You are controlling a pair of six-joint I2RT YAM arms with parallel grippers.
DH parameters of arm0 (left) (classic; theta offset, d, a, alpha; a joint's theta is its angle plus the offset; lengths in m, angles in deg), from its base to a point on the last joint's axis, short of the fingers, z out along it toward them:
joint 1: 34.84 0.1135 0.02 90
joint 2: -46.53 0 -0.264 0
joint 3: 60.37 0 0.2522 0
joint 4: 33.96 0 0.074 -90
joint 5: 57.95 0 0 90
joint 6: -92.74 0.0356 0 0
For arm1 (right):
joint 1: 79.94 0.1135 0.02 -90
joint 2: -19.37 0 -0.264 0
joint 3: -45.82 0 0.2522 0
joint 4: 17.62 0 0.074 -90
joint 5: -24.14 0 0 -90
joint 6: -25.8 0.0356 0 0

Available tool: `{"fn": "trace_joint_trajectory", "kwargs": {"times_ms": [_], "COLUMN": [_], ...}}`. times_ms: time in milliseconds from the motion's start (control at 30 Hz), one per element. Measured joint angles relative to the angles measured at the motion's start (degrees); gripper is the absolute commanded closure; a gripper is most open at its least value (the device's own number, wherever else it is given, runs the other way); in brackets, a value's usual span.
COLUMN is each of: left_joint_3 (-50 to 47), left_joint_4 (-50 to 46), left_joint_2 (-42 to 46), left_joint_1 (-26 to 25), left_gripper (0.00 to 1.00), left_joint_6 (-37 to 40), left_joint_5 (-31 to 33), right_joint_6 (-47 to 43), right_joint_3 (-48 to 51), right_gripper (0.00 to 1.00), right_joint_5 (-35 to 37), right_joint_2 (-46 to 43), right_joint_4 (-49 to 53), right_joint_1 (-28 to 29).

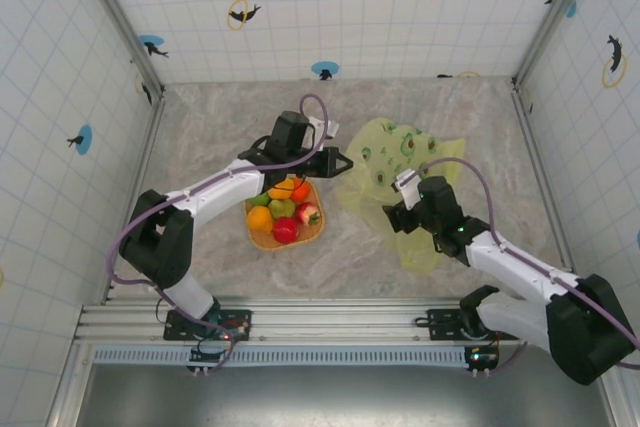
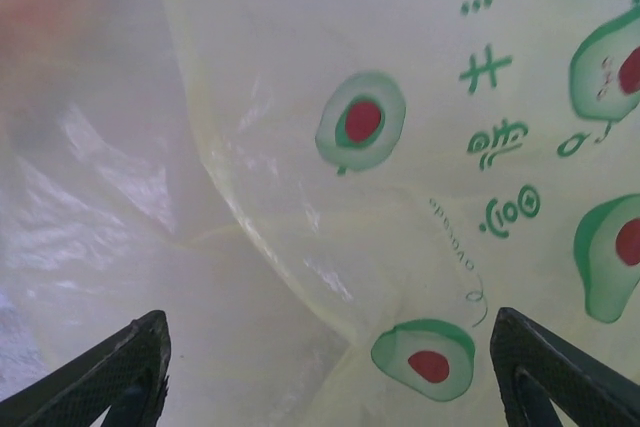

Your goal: Place the fruits into the plastic bag

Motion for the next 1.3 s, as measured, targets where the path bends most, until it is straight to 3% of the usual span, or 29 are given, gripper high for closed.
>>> {"fn": "trace_joint_trajectory", "kwargs": {"times_ms": [467, 533, 700, 800, 867, 933, 1100, 1300], "left_joint_3": [0.04, 0.04, 0.17, 1.31, 3.02, 5.33, 8.22, -0.55], "left_joint_4": [-0.11, -0.15, -0.22, -0.63, -1.16, -2.29, -3.52, -2.62], "left_joint_2": [-0.39, -0.46, -1.25, -2.58, -3.85, -4.85, -3.21, 11.98], "left_joint_1": [0.00, 0.00, 0.00, 0.00, 0.00, 0.00, 0.07, -1.14], "left_gripper": [1.00, 1.00, 1.00, 0.82, 0.59, 0.44, 0.31, 0.10], "left_joint_6": [0.33, 0.50, 0.74, 0.90, 1.53, 1.99, 2.82, 3.50], "left_joint_5": [-2.56, -2.84, -3.10, -2.95, -1.90, 0.39, 9.73, 23.06], "right_joint_6": [-5.01, -5.53, -6.60, -6.49, -4.90, -2.51, 6.73, 18.56], "right_joint_3": [0.35, 0.04, -1.95, -3.23, -4.72, -6.80, -13.79, -19.26], "right_gripper": [0.35, 0.42, 0.76, 0.98, 1.00, 1.00, 1.00, 1.00], "right_joint_5": [10.88, 12.17, 15.06, 16.81, 17.64, 17.35, 12.83, 2.69], "right_joint_2": [13.38, 14.93, 17.20, 17.22, 16.85, 15.65, 11.34, 9.35], "right_joint_4": [-7.26, -8.35, -11.17, -11.65, -10.40, -7.23, 2.99, 11.39], "right_joint_1": [2.40, 2.40, 2.45, 2.51, 2.14, 0.70, -5.88, -12.81]}}
